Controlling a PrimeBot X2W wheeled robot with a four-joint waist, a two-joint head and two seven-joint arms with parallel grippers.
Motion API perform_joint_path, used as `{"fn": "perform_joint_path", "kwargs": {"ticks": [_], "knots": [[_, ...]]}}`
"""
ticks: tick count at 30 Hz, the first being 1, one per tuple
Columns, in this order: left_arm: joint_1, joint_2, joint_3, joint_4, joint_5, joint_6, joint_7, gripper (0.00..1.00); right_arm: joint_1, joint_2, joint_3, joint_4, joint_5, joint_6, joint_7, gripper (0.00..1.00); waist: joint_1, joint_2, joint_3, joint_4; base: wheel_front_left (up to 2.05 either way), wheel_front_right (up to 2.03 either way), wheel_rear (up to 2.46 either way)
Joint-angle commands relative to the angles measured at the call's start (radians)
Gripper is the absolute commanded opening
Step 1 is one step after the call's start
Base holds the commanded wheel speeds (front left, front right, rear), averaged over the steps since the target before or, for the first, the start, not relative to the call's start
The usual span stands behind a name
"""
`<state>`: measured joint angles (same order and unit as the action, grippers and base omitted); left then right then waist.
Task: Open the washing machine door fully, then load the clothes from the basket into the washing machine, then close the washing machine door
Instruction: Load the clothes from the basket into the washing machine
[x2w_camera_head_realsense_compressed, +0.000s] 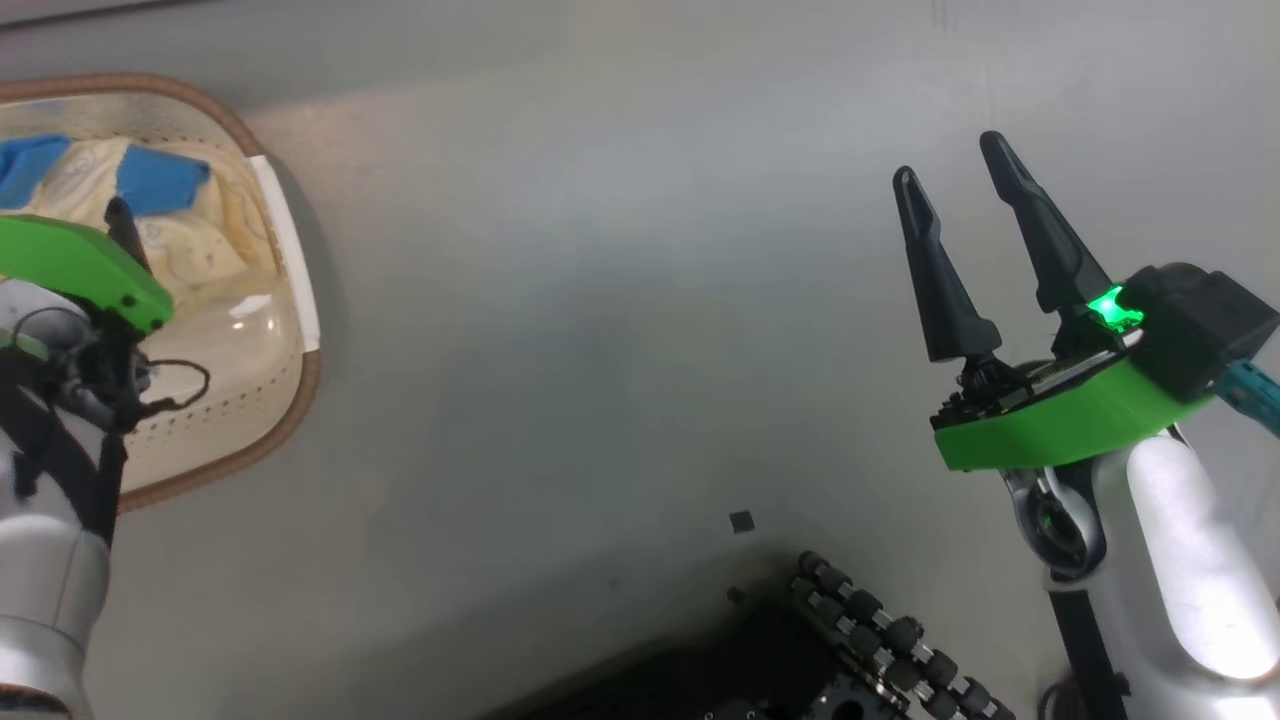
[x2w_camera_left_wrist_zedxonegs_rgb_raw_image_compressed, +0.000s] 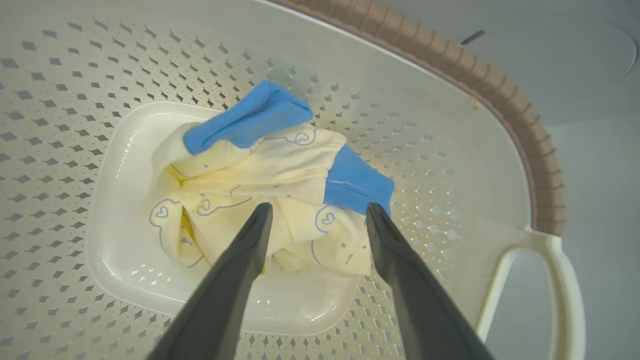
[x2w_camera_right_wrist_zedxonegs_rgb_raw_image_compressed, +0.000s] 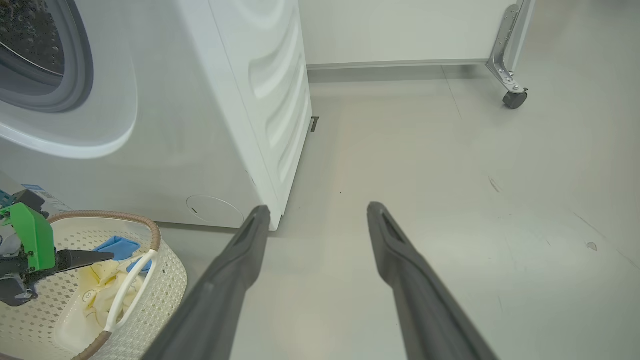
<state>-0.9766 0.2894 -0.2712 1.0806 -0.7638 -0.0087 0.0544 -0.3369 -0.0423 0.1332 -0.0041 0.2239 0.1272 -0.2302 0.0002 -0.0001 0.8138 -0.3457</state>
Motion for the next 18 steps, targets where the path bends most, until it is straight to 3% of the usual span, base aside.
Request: {"fn": "perform_joint_path", "kwargs": {"ticks": [1, 9, 18], "knots": [[-0.015, 0.046, 0.036, -0.002, -0.021, -0.006, 0.006, 1.00, 0.005, -0.008, 0.021, -0.019, 0.014, 0.003, -0.012, 1.00, -0.0002, 0.0001, 0.060, -0.045, 0.00, 0.00, 0.00], [-0.100, 0.087, 0.067, 0.057, -0.055, -0.008, 0.044, 1.00, -0.018, -0.008, 0.049, -0.004, 0.033, 0.003, -0.026, 1.00, -0.0002, 0.0001, 0.147, -0.085, 0.00, 0.00, 0.00], [-0.154, 0.052, 0.051, 0.120, -0.052, 0.054, 0.094, 1.00, 0.021, -0.008, 0.031, -0.033, 0.014, 0.003, -0.030, 1.00, -0.0002, 0.0001, 0.176, -0.063, 0.00, 0.00, 0.00]]}}
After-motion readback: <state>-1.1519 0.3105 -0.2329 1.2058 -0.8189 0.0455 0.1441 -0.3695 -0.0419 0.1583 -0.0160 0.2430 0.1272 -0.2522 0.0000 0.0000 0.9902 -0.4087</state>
